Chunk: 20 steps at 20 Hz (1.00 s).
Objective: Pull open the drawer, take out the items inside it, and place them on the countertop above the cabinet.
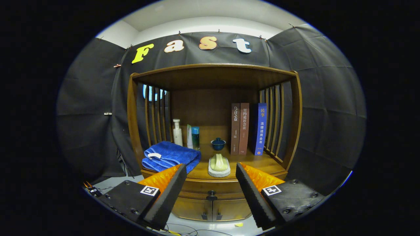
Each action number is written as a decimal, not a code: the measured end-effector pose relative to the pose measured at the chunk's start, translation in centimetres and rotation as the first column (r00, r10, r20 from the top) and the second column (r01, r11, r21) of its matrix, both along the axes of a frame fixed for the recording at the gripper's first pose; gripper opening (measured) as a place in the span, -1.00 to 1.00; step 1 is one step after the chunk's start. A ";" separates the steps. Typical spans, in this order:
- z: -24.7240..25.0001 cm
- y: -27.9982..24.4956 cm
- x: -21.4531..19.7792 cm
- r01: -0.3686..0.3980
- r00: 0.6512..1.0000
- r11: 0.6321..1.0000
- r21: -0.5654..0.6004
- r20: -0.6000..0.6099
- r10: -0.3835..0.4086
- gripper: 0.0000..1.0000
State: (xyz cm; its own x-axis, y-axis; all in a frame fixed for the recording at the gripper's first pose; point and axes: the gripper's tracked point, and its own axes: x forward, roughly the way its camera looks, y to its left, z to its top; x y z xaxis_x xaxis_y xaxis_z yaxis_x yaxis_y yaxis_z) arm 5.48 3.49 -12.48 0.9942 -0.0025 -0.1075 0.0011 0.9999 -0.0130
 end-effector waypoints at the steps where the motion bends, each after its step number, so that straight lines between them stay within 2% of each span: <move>1: -0.1 -0.1 0.0 0.000 1.000 1.000 0.000 -0.001 0.000 0.98; 20: -0.9 -1.1 0.6 0.012 0.999 1.000 -0.007 -0.032 -0.012 0.98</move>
